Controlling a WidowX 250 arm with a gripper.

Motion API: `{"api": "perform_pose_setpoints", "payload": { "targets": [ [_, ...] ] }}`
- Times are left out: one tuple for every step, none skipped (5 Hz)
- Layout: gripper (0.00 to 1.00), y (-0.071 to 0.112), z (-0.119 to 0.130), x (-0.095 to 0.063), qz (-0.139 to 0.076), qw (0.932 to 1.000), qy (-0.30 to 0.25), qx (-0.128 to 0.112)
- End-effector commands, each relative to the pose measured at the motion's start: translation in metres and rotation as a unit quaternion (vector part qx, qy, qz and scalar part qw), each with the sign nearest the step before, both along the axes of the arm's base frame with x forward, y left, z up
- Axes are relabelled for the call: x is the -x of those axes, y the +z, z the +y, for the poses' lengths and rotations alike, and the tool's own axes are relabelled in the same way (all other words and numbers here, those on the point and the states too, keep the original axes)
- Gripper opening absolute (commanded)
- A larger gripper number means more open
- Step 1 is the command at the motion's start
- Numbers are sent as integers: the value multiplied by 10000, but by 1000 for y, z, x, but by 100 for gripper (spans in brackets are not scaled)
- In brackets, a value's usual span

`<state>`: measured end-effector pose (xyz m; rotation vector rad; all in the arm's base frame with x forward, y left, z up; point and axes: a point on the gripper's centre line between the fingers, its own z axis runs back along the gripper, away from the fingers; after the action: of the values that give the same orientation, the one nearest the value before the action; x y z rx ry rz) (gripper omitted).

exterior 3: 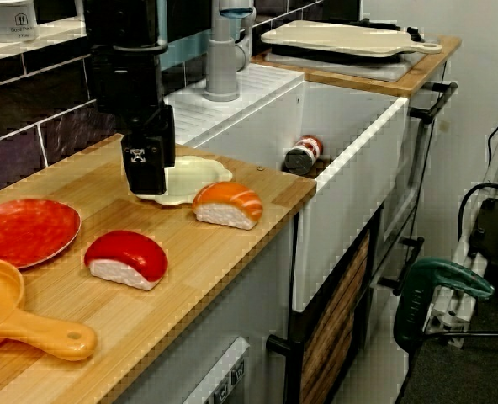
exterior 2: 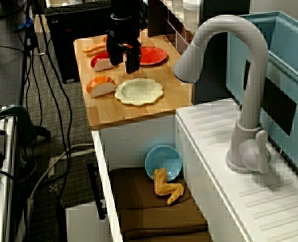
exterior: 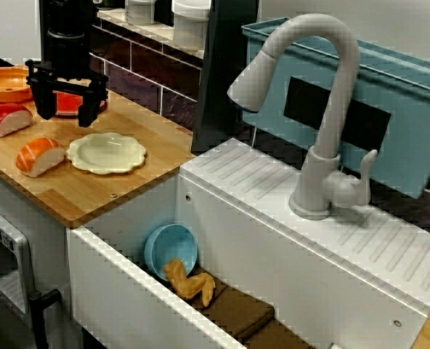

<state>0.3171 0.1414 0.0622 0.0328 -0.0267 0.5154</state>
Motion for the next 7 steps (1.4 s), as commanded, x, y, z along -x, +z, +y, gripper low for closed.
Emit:
{"api": "perform_pose_setpoints", "payload": {
  "targets": [
    [100,16,-10,29,-872,9916,-882,-356],
    [100,11,-13,32,-853,9904,-1035,-348],
    [100,5,-14,33,-727,9898,-1218,-153],
    [100,5,-17,32,-504,9884,-1432,22],
    [100,6,-18,36,-558,9887,-1391,26],
    [100,2,-18,36,-578,9890,-1361,-82],
    [100,1,-20,37,-575,9895,-1312,-180]
  ]
}}
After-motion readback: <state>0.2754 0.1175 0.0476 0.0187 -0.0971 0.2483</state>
